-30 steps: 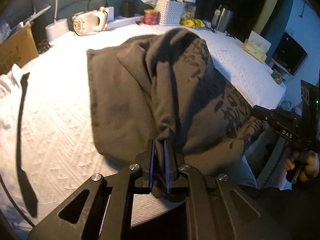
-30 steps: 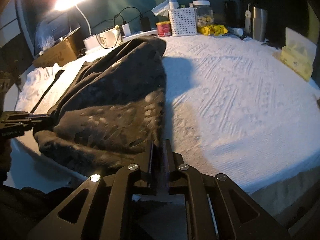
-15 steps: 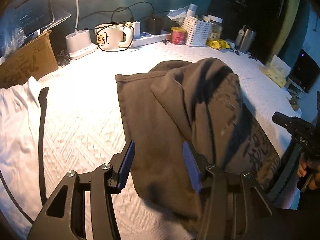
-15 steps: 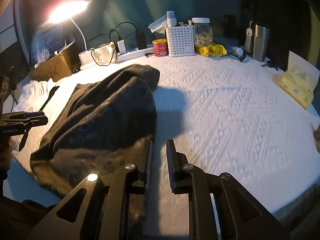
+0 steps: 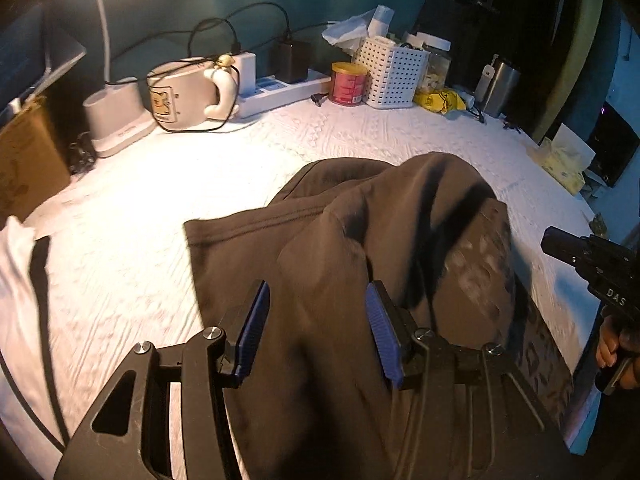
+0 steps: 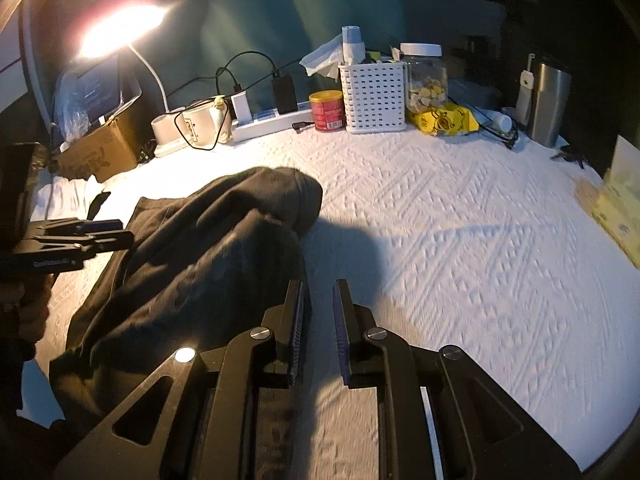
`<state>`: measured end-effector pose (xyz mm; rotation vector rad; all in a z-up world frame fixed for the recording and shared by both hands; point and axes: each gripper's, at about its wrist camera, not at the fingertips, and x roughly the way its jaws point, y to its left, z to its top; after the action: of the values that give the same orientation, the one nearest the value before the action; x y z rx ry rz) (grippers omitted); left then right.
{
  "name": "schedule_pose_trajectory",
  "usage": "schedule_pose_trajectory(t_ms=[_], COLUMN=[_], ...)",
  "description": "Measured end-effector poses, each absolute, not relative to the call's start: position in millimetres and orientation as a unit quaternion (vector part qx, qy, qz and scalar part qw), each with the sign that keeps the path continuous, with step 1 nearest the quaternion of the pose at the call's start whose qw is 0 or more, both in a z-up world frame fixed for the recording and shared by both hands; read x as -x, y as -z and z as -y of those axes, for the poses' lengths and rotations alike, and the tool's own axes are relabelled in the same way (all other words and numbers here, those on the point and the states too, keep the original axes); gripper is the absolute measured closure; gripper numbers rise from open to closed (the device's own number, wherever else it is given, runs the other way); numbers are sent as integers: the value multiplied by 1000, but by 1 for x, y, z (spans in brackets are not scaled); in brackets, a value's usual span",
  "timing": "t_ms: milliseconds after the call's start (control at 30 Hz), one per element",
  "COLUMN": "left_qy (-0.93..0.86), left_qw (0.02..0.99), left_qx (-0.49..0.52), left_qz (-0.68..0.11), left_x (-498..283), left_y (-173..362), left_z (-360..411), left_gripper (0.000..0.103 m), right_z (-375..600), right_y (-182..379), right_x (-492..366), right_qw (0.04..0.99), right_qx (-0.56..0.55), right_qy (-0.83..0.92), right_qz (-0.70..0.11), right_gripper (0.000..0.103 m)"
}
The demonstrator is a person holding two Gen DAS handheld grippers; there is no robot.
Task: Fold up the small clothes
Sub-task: 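Open the left gripper and regrasp the shirt fold while the right gripper releases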
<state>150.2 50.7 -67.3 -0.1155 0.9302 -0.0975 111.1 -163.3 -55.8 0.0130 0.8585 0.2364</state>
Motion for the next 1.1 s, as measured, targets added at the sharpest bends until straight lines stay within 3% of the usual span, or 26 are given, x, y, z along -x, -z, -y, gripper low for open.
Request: schedule_pose_trajectory(t_ms=[300,400,467,533,700,1067,1100], left_qy=[73,78,81,84,88,85,86], left_qw=[882,883,885,885,889,905,907], left_qx=[66,57,53,47,36,60,62], left_qz=[-461,-459,-455,-455,-448,-411,-409], left_x=[-174,-177,-179,-181,-180,-165,-164], left_y=[82,84,86,88,87,68,66], left_z=[-46,-43,-41,-39,-38,-55,-57], left_gripper=[53,54,55,73,94,99,99], right_z=[170,171,172,174,185,185,183], right_y=[63,68,73,79,101,117,117], right_x=[-160,-179,-192,-202,-221,-221,-221], right_qw=[896,890,883,877,846,790,788], right_qx=[-51,-75,-96,-122,-203,-292,-295], right_qy=[-125,-138,-152,-162,-173,-218,-224], right_qz=[-424,-428,-433,-436,-461,-492,-492], right_gripper=[84,48,47,47,47,48,53])
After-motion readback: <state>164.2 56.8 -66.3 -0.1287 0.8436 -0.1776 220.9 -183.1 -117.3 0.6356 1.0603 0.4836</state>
